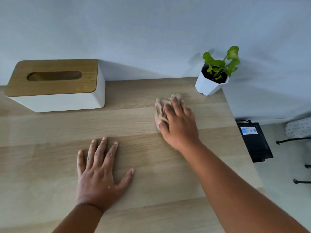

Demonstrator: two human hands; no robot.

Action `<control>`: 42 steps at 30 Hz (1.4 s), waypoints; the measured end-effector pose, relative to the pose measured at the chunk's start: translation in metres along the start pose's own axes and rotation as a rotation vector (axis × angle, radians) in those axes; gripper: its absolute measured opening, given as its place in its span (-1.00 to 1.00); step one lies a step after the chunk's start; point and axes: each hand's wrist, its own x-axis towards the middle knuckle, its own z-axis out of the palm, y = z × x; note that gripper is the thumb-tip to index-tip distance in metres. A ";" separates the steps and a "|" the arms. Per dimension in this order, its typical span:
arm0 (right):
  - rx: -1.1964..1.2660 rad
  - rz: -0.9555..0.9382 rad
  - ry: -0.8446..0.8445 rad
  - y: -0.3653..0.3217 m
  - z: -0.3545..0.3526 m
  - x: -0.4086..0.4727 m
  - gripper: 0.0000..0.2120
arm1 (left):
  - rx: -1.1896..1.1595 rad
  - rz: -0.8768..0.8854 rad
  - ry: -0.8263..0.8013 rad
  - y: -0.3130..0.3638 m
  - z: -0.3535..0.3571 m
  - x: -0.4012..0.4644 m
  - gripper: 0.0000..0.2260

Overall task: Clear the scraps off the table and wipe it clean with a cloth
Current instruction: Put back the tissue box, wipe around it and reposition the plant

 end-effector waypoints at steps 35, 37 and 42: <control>-0.041 -0.012 -0.017 0.061 0.009 -0.177 -0.40 | 0.009 -0.022 0.016 0.000 0.001 0.000 -0.19; -0.032 0.096 -0.001 0.071 0.004 -0.164 -0.38 | 0.004 -0.020 0.021 0.000 0.002 0.000 -0.19; -0.004 0.382 0.045 0.061 -0.002 -0.084 -0.33 | 0.011 -0.019 0.022 0.000 0.002 -0.001 -0.19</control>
